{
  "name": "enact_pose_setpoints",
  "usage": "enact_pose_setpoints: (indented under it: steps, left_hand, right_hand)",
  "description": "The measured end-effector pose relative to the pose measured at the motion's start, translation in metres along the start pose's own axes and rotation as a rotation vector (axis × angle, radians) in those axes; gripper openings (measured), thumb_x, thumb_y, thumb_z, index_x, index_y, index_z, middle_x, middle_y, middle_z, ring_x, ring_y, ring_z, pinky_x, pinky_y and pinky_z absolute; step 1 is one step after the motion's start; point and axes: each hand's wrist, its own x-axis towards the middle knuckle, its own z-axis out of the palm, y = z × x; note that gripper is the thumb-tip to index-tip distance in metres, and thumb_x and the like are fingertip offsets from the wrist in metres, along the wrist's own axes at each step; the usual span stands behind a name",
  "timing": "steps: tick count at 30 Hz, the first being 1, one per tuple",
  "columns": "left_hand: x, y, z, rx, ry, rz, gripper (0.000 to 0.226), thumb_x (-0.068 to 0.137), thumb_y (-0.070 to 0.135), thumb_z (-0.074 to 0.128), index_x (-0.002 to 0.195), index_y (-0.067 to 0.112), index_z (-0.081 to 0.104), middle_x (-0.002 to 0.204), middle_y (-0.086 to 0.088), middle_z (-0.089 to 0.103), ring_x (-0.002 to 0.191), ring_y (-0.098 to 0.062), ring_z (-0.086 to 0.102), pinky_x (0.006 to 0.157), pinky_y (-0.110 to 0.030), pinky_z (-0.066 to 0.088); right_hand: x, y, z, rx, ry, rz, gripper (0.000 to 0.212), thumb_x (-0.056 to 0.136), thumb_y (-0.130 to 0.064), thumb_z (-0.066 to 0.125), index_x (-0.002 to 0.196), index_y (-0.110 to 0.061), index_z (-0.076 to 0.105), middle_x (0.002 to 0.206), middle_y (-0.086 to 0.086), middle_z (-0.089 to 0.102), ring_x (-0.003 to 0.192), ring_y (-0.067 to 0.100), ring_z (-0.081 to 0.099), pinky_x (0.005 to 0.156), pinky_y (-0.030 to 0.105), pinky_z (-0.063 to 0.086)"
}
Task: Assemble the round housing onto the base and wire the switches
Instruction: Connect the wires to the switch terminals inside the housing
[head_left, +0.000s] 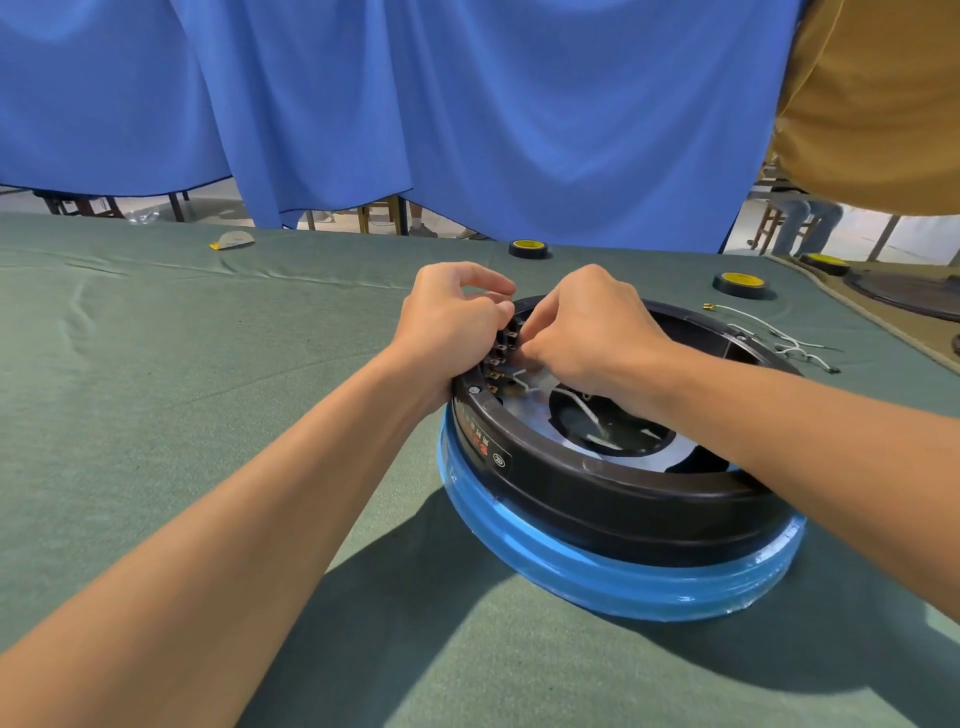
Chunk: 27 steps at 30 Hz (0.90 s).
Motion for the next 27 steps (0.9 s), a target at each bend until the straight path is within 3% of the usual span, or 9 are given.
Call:
enact_pose_setpoints:
  steps: [6,11,16,27]
  left_hand:
    - [0.0,-0.002,0.0,-0.009,0.014,0.013,0.016,0.09,0.005,0.065,0.097,0.017,0.072,0.098,-0.002,0.074,0.086,-0.023,0.073,0.073,-0.039,0.062]
    - [-0.001,-0.002,0.0,0.002,0.017,0.029,0.014,0.089,0.006,0.066,0.093,0.019,0.072,0.096,-0.002,0.075,0.09,-0.024,0.072,0.083,-0.045,0.06]
    - [-0.003,-0.001,0.0,-0.005,0.014,0.025,0.014,0.089,0.005,0.066,0.091,0.018,0.072,0.098,-0.005,0.075,0.092,-0.027,0.072,0.085,-0.047,0.059]
    - [-0.004,0.001,-0.001,0.005,0.015,0.006,0.012,0.09,0.007,0.066,0.096,0.016,0.073,0.098,-0.004,0.074,0.094,-0.028,0.071,0.085,-0.048,0.058]
  right_hand:
    - [0.0,0.003,-0.01,-0.111,-0.086,-0.086,0.012,0.075,-0.024,0.08,0.069,-0.026,0.069,0.079,-0.007,0.068,0.102,0.023,0.056,0.094,0.043,0.041]
    - [-0.002,0.01,-0.013,-0.198,-0.03,-0.244,0.013,0.082,-0.028,0.069,0.07,-0.029,0.067,0.069,-0.015,0.067,0.092,0.013,0.056,0.077,0.036,0.021]
    - [-0.007,0.01,-0.012,-0.255,-0.136,-0.359,0.01,0.083,-0.041,0.069,0.075,-0.034,0.069,0.063,-0.016,0.065,0.084,0.011,0.051,0.081,0.038,0.026]
    - [-0.003,0.012,-0.014,-0.269,-0.134,-0.3,0.01,0.081,-0.024,0.074,0.073,-0.03,0.076,0.059,-0.019,0.058,0.09,0.014,0.052,0.08,0.036,0.024]
